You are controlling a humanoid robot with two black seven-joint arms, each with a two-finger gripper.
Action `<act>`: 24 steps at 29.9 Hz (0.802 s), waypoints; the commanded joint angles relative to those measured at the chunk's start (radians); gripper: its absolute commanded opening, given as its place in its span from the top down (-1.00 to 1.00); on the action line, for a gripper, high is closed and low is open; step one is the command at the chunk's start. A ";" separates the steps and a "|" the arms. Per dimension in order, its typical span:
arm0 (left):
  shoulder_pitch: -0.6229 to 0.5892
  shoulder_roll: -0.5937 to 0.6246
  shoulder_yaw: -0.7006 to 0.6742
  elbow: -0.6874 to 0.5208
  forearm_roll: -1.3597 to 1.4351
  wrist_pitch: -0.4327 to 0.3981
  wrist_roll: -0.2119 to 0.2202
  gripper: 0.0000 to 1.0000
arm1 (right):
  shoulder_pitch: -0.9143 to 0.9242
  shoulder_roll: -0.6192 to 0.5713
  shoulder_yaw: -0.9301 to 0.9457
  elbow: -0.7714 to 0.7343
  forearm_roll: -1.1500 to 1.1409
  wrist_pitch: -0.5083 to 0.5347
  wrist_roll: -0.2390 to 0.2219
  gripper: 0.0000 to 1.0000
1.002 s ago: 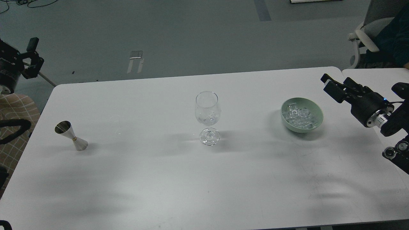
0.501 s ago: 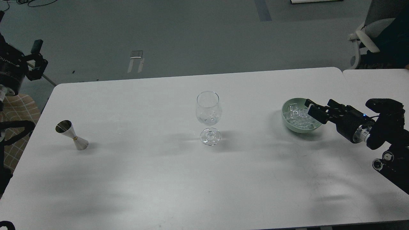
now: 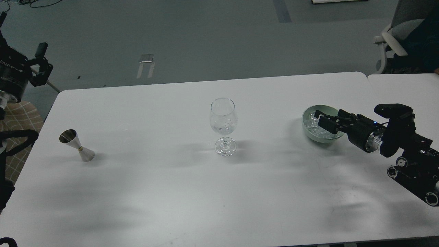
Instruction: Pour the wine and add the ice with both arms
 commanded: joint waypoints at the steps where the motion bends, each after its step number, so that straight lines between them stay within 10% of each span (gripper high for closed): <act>1: 0.000 -0.001 0.000 -0.007 0.000 0.002 -0.001 -0.96 | 0.020 0.000 -0.037 -0.014 0.000 0.000 -0.001 -0.77; 24: 0.000 -0.007 0.000 -0.014 0.000 0.002 -0.001 -0.96 | 0.023 0.037 -0.044 -0.064 0.009 0.017 -0.009 -0.43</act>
